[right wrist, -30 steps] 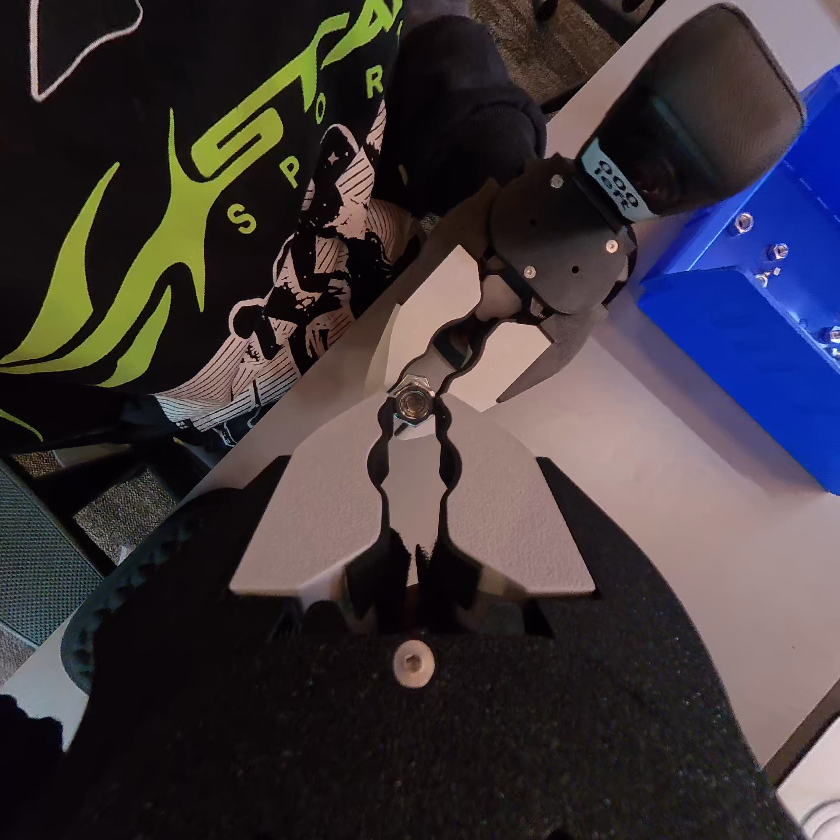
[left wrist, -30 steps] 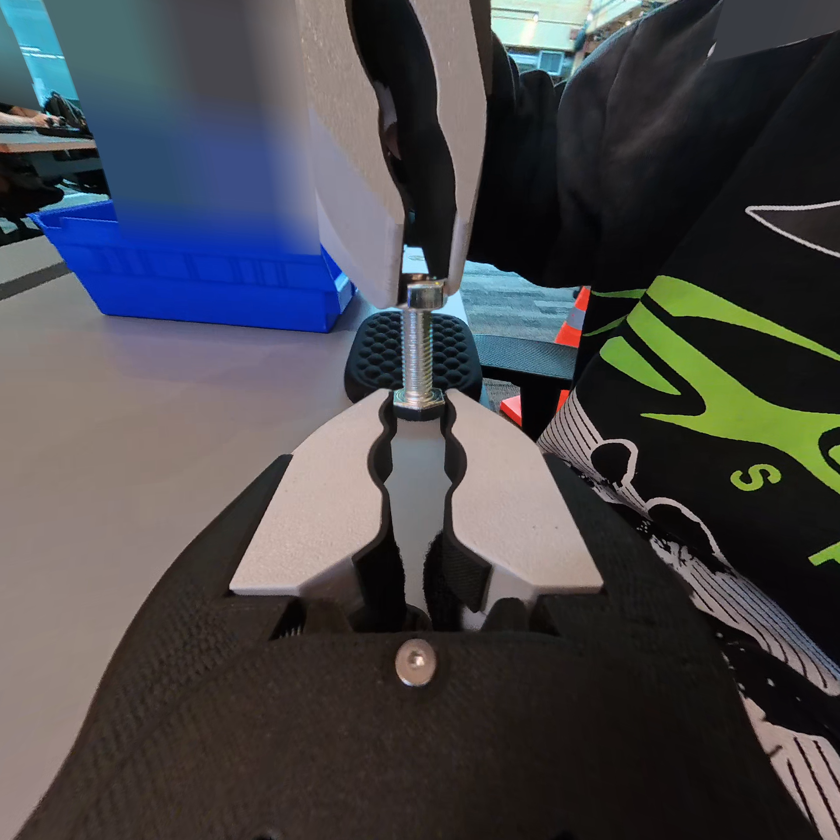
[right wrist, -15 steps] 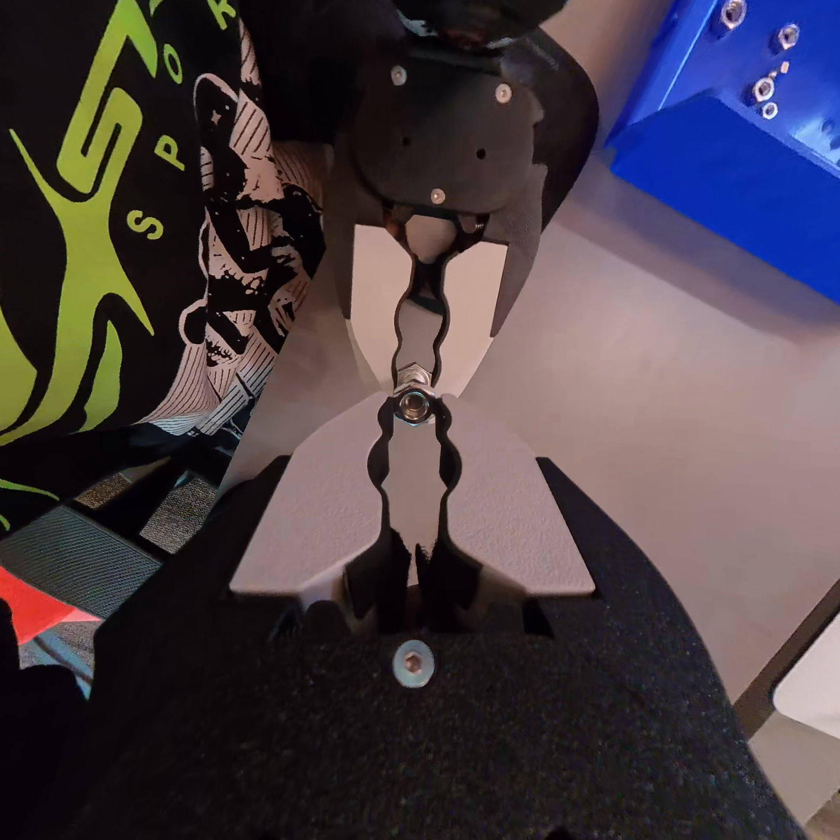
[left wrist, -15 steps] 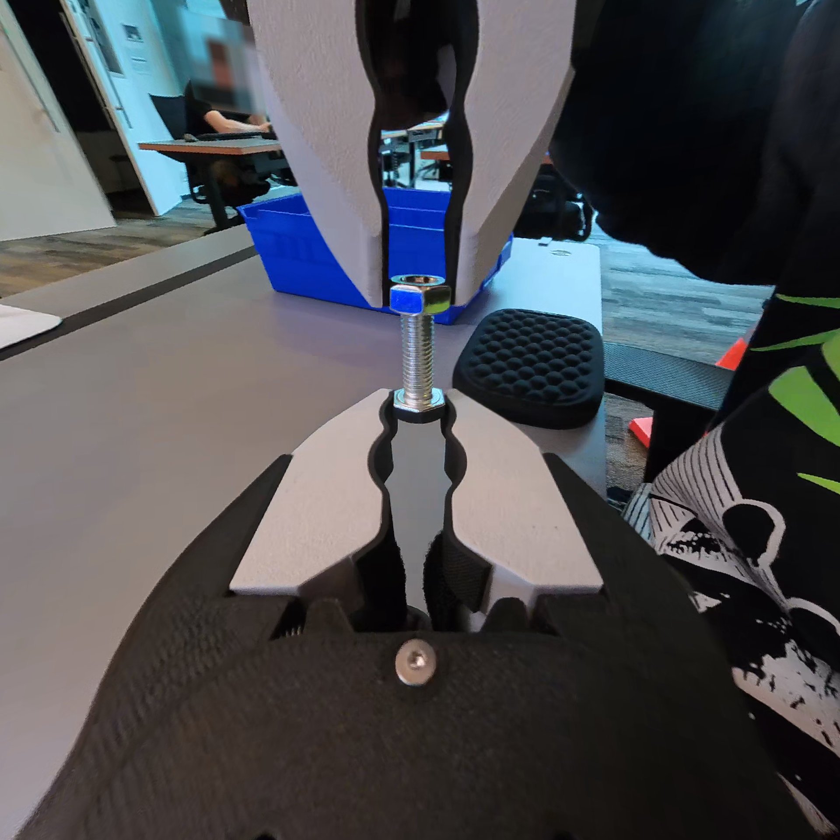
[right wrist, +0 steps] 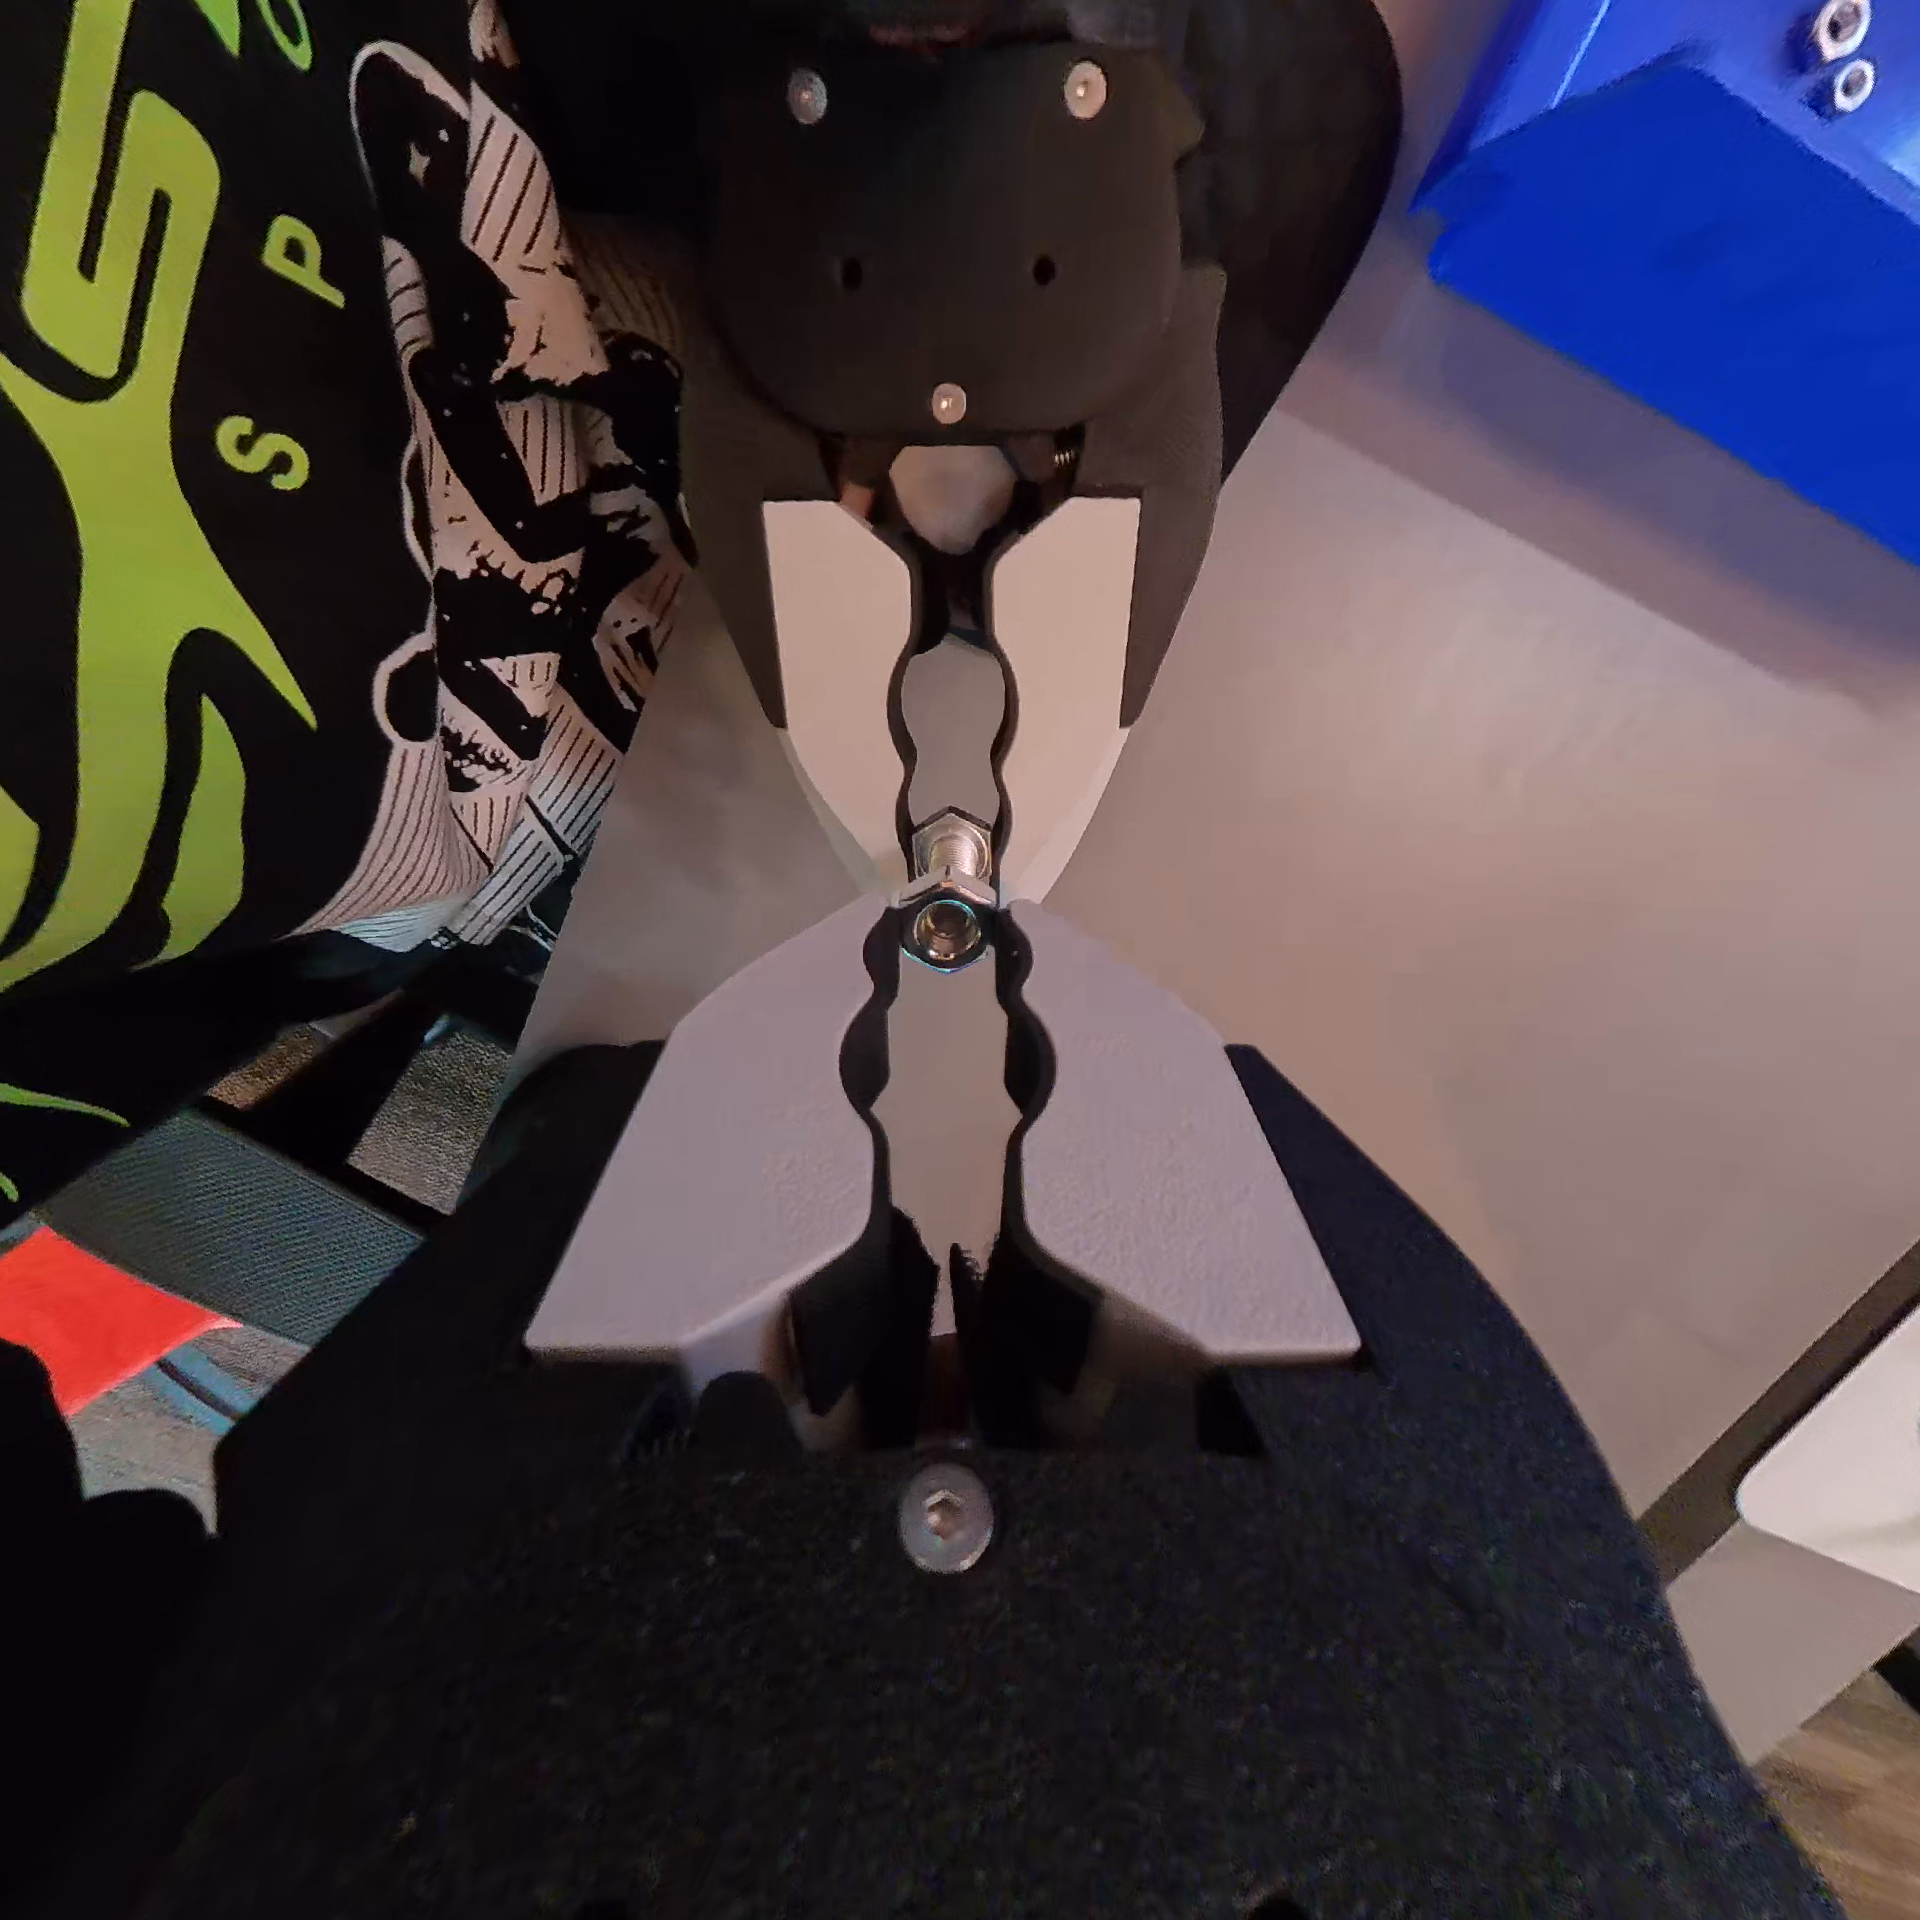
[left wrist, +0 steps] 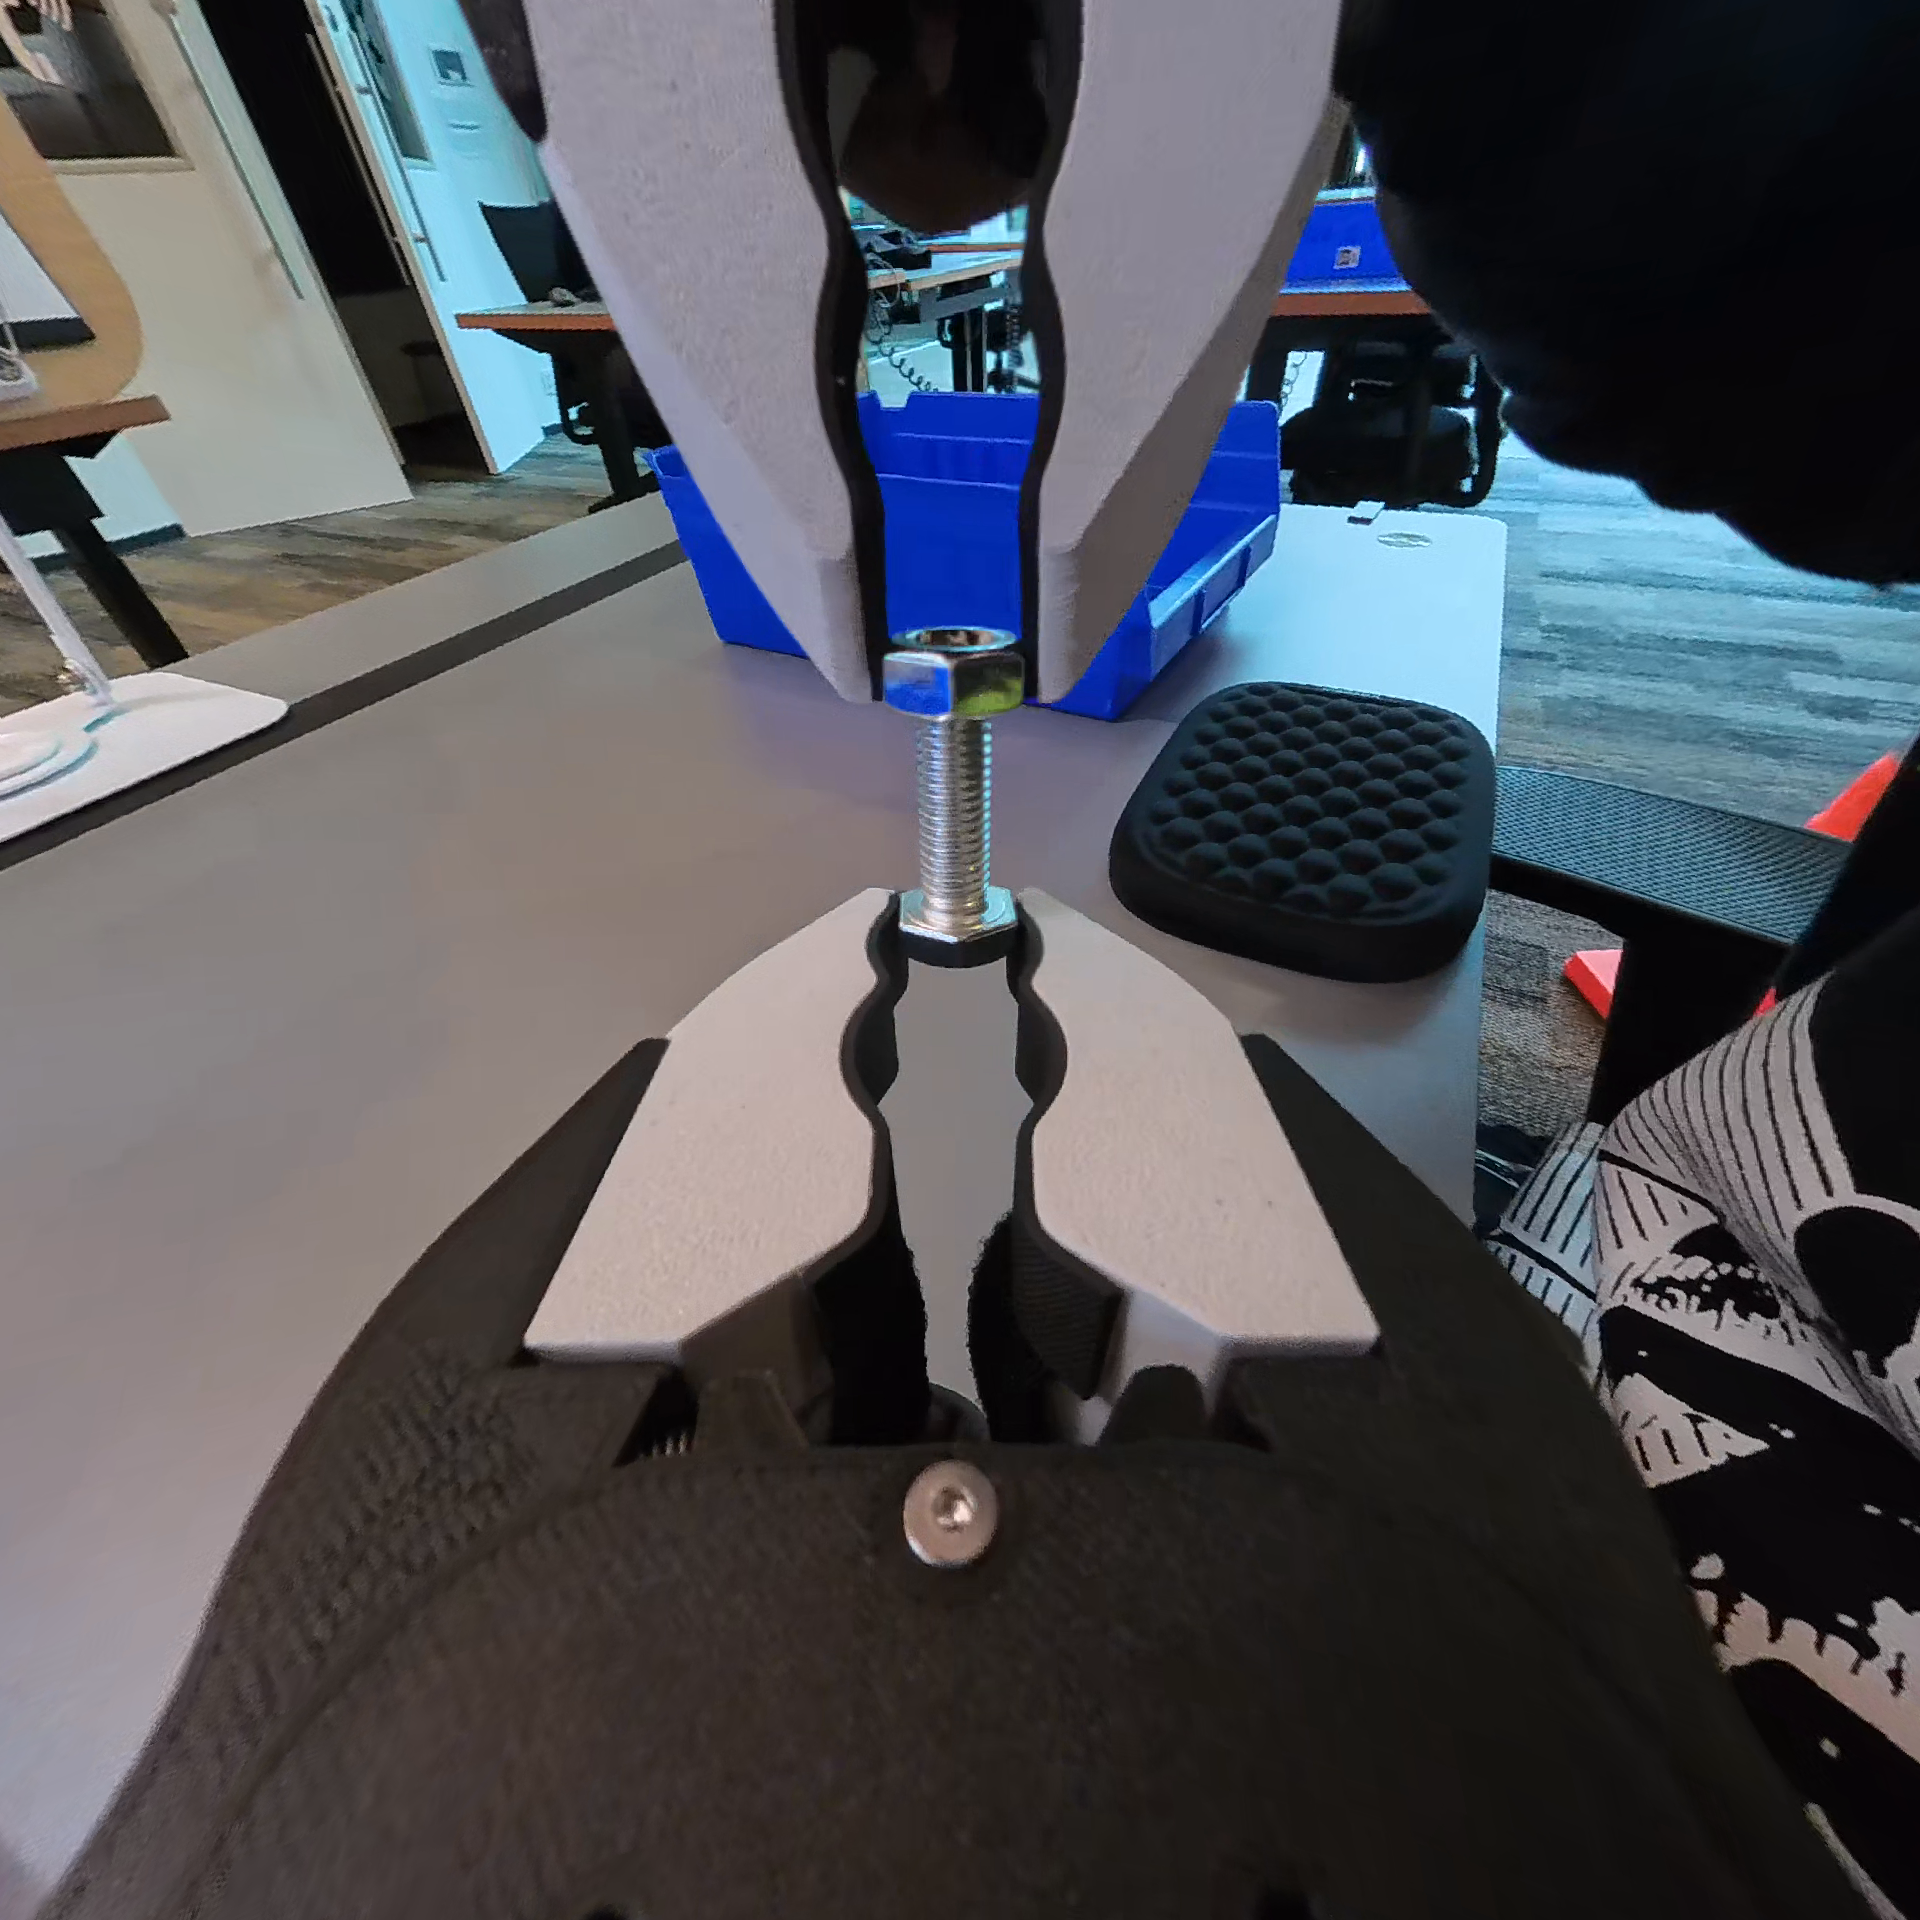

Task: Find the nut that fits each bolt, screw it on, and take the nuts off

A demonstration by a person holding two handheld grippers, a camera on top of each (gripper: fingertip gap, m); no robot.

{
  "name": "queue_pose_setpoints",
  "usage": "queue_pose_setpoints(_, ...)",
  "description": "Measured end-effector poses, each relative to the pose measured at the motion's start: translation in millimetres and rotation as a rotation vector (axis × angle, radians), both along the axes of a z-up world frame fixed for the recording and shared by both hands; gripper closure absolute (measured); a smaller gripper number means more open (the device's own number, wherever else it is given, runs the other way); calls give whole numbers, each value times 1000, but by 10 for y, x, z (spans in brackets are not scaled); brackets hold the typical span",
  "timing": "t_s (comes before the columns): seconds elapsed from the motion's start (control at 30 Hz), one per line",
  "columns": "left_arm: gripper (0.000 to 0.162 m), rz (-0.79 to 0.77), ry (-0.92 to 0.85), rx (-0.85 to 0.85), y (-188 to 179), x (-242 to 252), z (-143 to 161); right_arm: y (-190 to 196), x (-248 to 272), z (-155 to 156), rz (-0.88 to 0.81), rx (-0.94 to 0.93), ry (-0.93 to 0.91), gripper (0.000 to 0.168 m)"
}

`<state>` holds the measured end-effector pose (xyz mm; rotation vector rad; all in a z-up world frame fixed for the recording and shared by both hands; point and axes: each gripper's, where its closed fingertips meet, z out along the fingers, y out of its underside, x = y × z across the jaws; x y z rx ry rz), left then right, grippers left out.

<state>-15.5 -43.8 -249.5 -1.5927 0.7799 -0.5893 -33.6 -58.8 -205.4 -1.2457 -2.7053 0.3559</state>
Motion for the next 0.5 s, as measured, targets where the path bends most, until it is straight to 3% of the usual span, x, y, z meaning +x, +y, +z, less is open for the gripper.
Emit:
queue_pose_setpoints(0.3, 144, 193, 71, 39, 130, -112, -15, 79, -55, -14, -141, 42, -76, 151)
queue_pose_setpoints(0.5, 144, 169, 17, 26, 113, -125, 18, 75, -91, 14, -169, 55, -81, 151)
